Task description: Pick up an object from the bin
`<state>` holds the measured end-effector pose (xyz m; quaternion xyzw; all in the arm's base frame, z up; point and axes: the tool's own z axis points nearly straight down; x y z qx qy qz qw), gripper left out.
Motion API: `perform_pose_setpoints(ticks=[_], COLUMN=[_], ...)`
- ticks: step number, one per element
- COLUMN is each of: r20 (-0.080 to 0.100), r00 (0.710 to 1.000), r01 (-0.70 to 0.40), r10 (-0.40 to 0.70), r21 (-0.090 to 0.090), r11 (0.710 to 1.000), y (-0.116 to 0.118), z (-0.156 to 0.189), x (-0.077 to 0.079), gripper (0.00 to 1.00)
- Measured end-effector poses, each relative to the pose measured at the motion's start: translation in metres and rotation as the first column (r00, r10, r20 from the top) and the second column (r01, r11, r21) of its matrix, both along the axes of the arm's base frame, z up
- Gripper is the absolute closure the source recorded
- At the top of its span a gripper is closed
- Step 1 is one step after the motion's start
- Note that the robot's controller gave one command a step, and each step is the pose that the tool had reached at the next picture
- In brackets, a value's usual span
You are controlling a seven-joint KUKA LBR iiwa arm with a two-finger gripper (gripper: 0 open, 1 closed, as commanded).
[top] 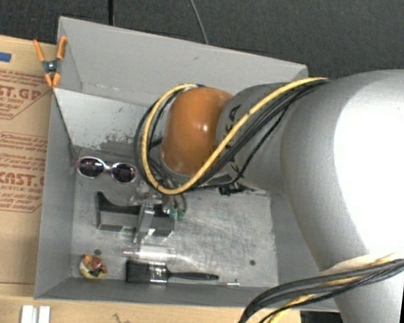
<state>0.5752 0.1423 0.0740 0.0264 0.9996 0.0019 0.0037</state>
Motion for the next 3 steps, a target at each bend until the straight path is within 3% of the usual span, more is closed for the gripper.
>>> perform_pose_setpoints(ticks=[3], r20=[-0.002], r00=[1.000], r01=[0.000], r10=[0.000], r21=[0.000], r11=[1.000], y=[0.001], z=[0.015], x=[0.001], gripper=[1.00])
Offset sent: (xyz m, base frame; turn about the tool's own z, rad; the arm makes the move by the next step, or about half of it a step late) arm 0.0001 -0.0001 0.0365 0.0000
